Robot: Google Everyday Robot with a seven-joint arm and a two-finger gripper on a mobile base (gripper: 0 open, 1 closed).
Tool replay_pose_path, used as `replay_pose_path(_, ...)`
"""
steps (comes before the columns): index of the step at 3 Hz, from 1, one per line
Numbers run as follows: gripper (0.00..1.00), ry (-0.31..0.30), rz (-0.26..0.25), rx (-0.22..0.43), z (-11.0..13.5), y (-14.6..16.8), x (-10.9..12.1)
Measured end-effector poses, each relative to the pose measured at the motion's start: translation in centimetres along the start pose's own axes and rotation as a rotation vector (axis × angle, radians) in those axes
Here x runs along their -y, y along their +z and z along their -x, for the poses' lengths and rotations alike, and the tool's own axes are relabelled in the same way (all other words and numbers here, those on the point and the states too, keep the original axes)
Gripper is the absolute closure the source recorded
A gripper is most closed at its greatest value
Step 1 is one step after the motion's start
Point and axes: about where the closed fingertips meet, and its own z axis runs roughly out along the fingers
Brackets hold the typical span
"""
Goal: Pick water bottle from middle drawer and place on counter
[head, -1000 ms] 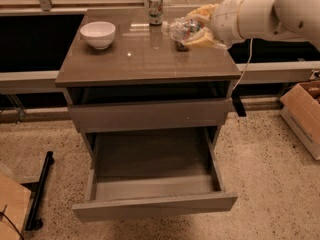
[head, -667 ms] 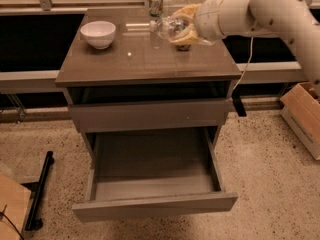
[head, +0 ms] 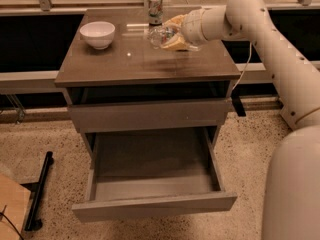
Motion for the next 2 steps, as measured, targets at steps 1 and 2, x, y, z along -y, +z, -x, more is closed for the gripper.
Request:
replay_pose_path(1, 0.33, 0.045, 0.048, -0.016, -1.9, 2.1, -0.6)
replay_pose_path(2, 0.09, 0.130, 0.123, 0.005, -2.8, 2.9, -1.8)
